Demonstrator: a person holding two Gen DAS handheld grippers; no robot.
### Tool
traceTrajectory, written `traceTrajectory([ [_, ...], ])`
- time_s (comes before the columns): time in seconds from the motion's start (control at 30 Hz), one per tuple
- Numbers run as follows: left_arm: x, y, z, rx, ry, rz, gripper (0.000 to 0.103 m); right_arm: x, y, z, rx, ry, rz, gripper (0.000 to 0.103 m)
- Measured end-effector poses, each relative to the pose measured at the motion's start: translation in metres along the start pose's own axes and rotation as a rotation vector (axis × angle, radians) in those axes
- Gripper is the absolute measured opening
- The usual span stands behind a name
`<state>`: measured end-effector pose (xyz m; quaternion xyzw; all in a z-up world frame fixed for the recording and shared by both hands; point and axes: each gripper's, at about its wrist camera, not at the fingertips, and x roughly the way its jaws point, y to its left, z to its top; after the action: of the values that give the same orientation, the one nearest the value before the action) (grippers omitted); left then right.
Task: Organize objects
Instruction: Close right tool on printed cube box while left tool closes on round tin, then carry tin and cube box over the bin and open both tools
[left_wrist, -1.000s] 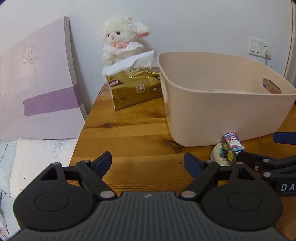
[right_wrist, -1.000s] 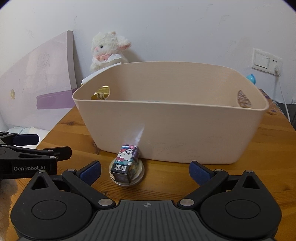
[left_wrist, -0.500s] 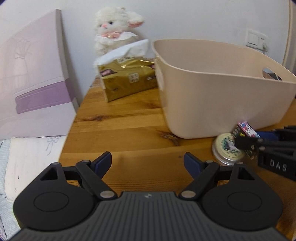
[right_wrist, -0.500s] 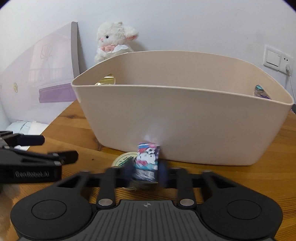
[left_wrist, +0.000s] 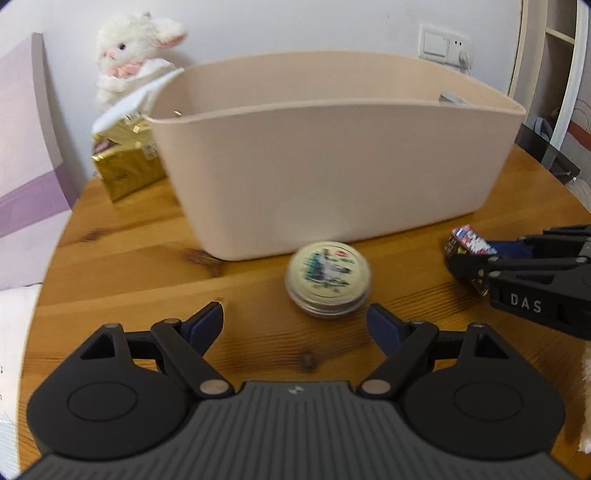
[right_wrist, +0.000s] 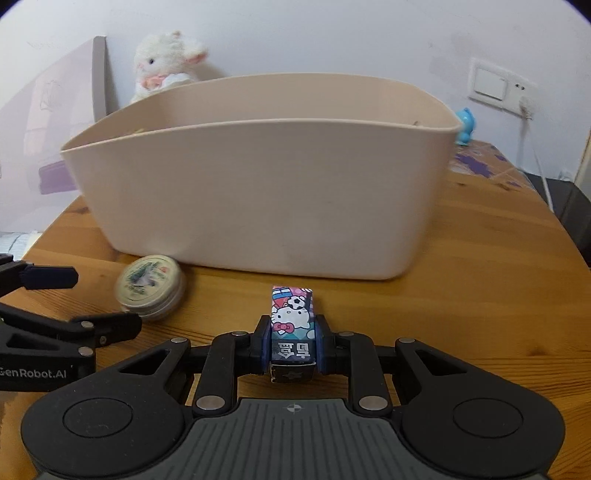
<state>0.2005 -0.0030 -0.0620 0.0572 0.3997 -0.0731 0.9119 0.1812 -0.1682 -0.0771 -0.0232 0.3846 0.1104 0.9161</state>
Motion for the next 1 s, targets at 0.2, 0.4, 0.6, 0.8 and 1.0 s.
traceTrajectory([
  [0.2, 0.012, -0.010, 0.007, -0.056, -0.012, -0.017, 0.058, 0.000, -0.008, -0.001, 0.002, -0.006, -0.001, 0.020],
  [0.4, 0.008, -0.014, 0.005, -0.048, -0.018, -0.024, 0.055, 0.003, -0.013, -0.002, 0.000, -0.010, 0.000, 0.021],
  [0.6, -0.007, -0.013, 0.001, -0.046, -0.038, -0.007, 0.055, -0.007, -0.015, 0.000, 0.001, -0.015, 0.013, 0.021],
  [0.8, -0.043, -0.007, 0.007, -0.028, -0.110, 0.000, 0.055, -0.037, -0.018, 0.007, 0.000, -0.057, 0.031, 0.021],
  [1.0, -0.088, 0.002, 0.018, -0.030, -0.209, 0.012, 0.055, -0.073, -0.021, 0.021, -0.005, -0.127, 0.041, 0.021],
])
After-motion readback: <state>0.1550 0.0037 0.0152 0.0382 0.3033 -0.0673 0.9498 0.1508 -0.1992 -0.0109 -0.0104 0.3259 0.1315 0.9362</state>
